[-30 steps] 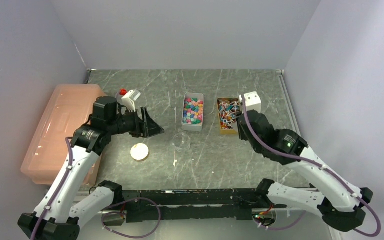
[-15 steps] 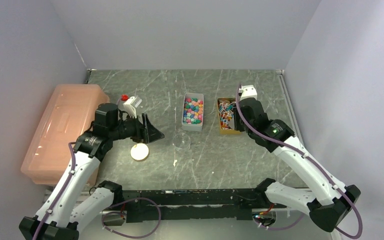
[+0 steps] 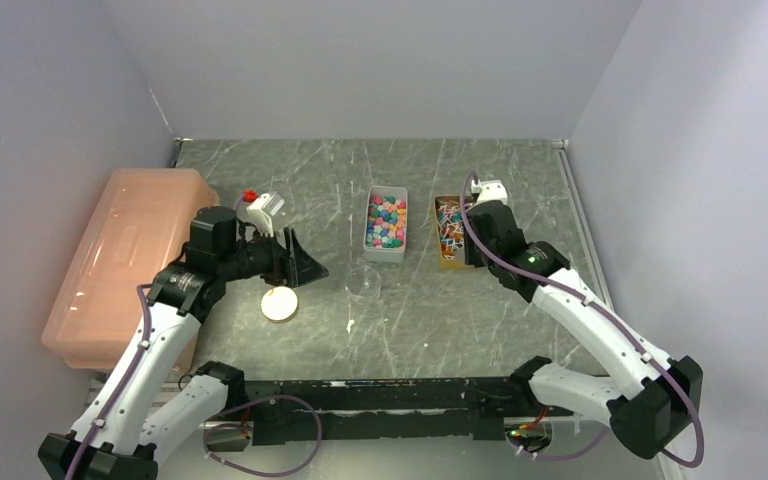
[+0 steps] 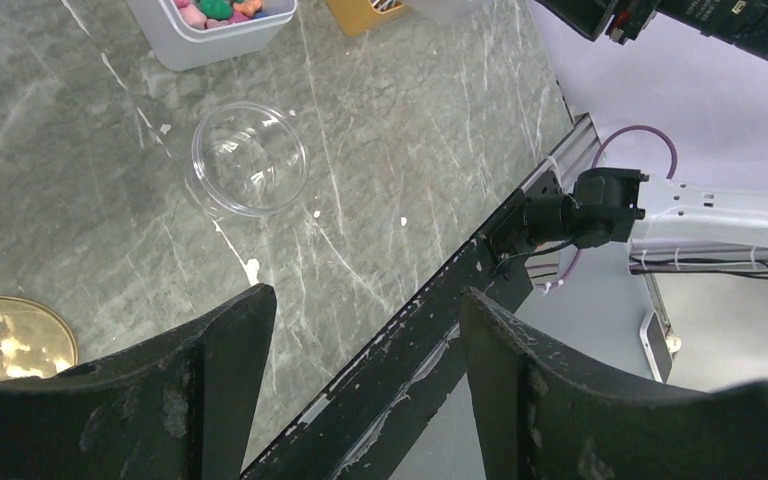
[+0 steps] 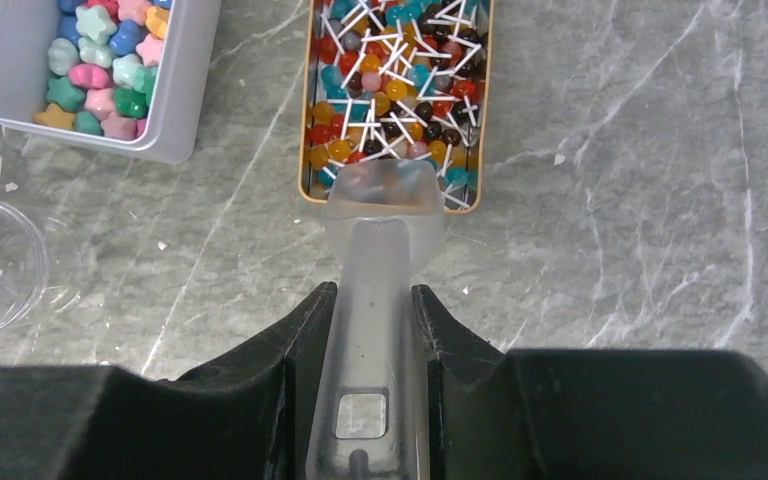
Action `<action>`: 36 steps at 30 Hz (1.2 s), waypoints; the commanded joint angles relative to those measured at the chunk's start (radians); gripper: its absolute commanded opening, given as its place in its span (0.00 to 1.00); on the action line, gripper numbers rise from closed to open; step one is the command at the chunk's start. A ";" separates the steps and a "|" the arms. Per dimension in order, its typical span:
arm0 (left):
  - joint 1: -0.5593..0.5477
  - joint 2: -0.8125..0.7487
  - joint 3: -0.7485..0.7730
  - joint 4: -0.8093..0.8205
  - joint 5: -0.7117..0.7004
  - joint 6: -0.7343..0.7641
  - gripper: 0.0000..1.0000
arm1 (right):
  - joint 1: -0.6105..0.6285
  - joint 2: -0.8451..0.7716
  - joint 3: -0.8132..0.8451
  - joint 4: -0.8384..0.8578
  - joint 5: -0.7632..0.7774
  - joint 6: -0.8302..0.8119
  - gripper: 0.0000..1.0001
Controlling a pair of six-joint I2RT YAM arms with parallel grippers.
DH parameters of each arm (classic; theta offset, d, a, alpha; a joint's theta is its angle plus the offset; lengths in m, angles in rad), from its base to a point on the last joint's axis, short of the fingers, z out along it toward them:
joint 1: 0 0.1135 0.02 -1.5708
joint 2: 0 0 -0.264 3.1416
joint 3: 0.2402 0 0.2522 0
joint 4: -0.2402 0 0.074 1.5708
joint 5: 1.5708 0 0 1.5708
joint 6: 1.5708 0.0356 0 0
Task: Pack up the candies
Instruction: Scoop the fake candies from the storage box.
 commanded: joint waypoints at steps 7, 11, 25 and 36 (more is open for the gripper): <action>0.000 -0.017 0.008 0.009 -0.013 0.031 0.72 | -0.027 0.046 -0.041 0.068 -0.032 0.007 0.00; 0.000 -0.017 0.009 0.003 -0.020 0.036 0.72 | -0.029 0.069 -0.065 0.086 -0.023 0.016 0.00; 0.000 -0.010 0.011 -0.003 -0.027 0.040 0.72 | -0.031 0.148 -0.168 0.206 -0.001 0.066 0.00; 0.000 -0.013 0.009 -0.007 -0.029 0.042 0.72 | -0.062 0.225 -0.170 0.298 -0.009 0.059 0.00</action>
